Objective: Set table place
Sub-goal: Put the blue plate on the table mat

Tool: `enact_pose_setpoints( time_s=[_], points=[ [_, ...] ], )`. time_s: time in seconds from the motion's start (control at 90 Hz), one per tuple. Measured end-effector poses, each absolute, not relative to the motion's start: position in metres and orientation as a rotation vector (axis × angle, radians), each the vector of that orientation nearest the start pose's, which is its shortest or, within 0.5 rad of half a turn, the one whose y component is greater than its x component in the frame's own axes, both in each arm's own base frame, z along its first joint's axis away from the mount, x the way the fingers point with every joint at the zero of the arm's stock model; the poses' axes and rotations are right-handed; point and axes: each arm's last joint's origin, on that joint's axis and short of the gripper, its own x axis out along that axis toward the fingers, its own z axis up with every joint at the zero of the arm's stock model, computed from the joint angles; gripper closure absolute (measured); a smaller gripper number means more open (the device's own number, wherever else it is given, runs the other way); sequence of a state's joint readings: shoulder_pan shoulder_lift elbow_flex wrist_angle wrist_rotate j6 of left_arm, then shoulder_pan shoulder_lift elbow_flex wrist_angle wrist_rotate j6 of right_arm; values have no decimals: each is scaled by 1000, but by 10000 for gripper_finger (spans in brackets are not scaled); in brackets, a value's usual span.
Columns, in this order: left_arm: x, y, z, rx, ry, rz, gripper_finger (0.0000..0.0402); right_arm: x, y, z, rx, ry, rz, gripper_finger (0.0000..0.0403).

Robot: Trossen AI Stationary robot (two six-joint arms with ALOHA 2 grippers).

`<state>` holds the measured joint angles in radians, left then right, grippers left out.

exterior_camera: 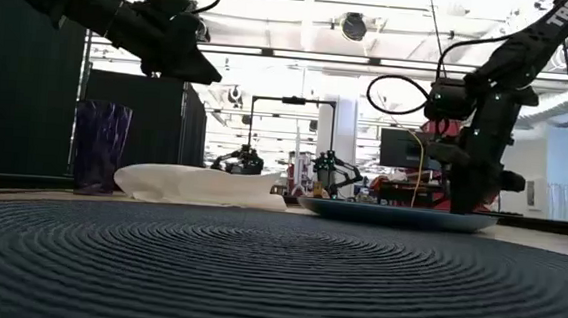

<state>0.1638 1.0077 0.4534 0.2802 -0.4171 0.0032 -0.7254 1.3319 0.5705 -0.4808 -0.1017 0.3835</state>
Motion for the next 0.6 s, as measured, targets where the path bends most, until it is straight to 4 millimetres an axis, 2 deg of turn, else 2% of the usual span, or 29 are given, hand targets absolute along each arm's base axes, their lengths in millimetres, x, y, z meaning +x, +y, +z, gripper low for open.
enact_pose_setpoints(
  time_s=[0.211, 0.444, 0.6],
  points=[
    [205, 46, 223, 38, 277, 577, 233, 165, -141, 150, 829, 981, -731, 402],
    [205, 46, 223, 38, 278, 577, 233, 178, -149, 180, 862, 852, -631, 402],
    [205, 46, 223, 39, 281, 577, 233, 182, -145, 198, 924, 788, -529, 402]
  ],
)
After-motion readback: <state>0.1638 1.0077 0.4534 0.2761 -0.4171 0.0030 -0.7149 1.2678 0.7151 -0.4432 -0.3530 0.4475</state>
